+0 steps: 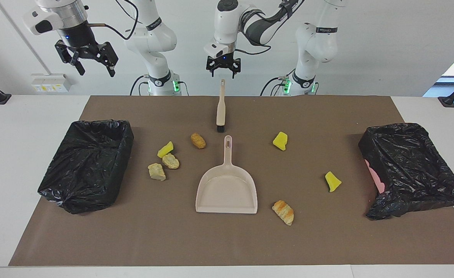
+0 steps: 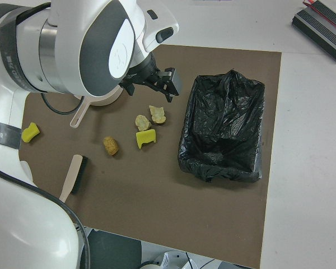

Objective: Sweep and dump trash in bin

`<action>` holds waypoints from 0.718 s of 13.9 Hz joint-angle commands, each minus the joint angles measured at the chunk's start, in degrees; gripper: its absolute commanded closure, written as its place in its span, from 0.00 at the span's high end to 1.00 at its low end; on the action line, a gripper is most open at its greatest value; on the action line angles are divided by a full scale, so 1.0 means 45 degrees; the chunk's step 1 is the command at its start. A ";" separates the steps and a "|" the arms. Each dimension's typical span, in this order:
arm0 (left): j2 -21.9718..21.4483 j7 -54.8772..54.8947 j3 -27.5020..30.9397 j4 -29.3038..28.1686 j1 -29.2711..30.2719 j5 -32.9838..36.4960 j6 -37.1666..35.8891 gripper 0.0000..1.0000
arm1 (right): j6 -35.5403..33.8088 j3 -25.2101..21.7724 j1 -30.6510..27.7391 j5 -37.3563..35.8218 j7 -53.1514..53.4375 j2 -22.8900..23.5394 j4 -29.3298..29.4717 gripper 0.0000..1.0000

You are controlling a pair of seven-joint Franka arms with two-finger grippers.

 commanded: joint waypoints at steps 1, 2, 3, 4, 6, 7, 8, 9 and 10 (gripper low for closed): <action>0.0501 0.0073 0.0289 -0.0174 -0.0192 -0.0073 0.0676 1.00 | 0.0058 0.0052 -0.0104 0.0196 -0.0202 -0.0286 -0.0459 1.00; 0.0657 0.0521 0.0289 -0.0194 -0.0133 -0.0073 0.0658 1.00 | 0.0058 0.0033 -0.0104 0.0216 -0.0202 -0.0286 -0.0478 1.00; 0.0581 0.0796 0.0289 -0.0426 -0.0113 -0.0073 0.0619 1.00 | 0.0058 0.0032 -0.0104 0.0196 -0.0202 -0.0266 -0.0478 1.00; 0.0522 0.0837 0.0289 -0.0680 -0.0132 -0.0073 0.0658 1.00 | 0.0058 0.0032 -0.0104 0.0216 -0.0222 -0.0266 -0.0498 1.00; 0.0580 0.1264 0.0289 -0.0838 -0.0132 -0.0073 0.0677 1.00 | 0.0059 0.0032 -0.0124 0.0196 -0.0222 -0.0266 -0.0537 1.00; 0.0677 0.1712 0.0289 -0.0936 -0.0152 -0.0073 0.0697 0.97 | 0.0058 0.0032 -0.0124 0.0196 -0.0222 -0.0266 -0.0556 1.00; 0.0717 0.2181 0.0289 -0.1188 -0.0229 -0.0073 0.0813 0.93 | 0.0058 0.0032 -0.0124 0.0196 -0.0222 -0.0266 -0.0556 1.00; 0.0698 0.2282 0.0270 -0.1268 -0.0230 -0.0073 0.0891 0.91 | 0.0058 0.0032 -0.0143 0.0196 -0.0222 -0.0266 -0.0556 1.00; 0.0717 0.2264 0.0289 -0.1288 -0.0230 -0.0073 0.0950 0.90 | 0.0039 0.0032 -0.0182 0.0196 -0.0241 -0.0266 -0.0576 1.00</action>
